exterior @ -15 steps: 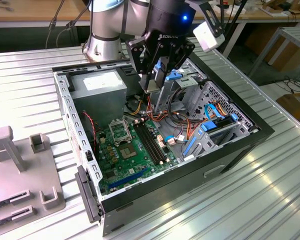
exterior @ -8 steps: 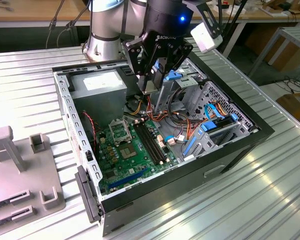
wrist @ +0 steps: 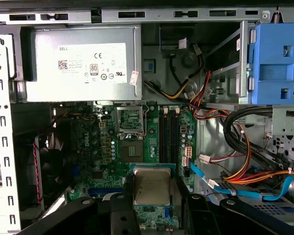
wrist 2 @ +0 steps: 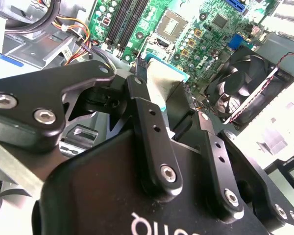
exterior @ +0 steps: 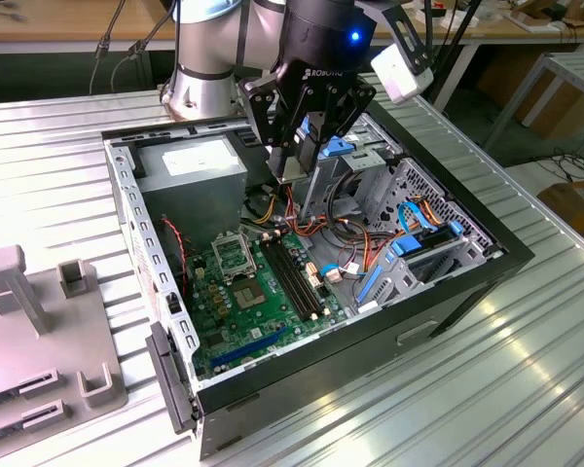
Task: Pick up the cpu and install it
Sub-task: 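Pick up the cpu and move it towards the insertion slot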
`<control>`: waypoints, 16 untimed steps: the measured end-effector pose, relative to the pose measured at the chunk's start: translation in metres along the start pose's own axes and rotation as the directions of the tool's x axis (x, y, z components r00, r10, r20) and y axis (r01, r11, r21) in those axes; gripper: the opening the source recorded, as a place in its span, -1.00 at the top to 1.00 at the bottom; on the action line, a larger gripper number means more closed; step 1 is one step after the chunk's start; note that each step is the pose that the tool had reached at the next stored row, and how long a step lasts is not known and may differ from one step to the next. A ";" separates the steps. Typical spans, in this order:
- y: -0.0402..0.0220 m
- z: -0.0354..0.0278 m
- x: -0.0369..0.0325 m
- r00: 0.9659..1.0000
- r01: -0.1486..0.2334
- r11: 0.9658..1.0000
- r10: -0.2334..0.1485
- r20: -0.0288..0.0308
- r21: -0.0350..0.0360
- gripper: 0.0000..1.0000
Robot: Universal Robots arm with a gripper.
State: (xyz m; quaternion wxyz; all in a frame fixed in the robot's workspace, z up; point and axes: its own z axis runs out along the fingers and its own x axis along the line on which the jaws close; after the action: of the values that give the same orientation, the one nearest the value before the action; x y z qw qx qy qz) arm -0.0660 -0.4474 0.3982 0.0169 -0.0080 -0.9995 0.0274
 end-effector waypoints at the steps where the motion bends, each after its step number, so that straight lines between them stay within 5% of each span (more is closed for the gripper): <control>1: 0.0000 0.0000 0.0000 1.000 0.000 1.000 0.000 0.000 0.000 0.17; 4: 0.0000 0.0012 0.0001 1.000 0.000 1.000 0.000 0.000 0.000 0.17; 9: 0.0003 0.0124 0.0017 1.000 0.000 1.000 0.000 0.000 0.000 0.17; 16: 0.0004 0.0272 0.0174 1.000 0.001 1.000 -0.001 0.000 0.000 0.17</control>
State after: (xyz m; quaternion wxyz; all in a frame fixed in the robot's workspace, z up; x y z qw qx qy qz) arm -0.0843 -0.4482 0.3717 0.0170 -0.0073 -0.9995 0.0272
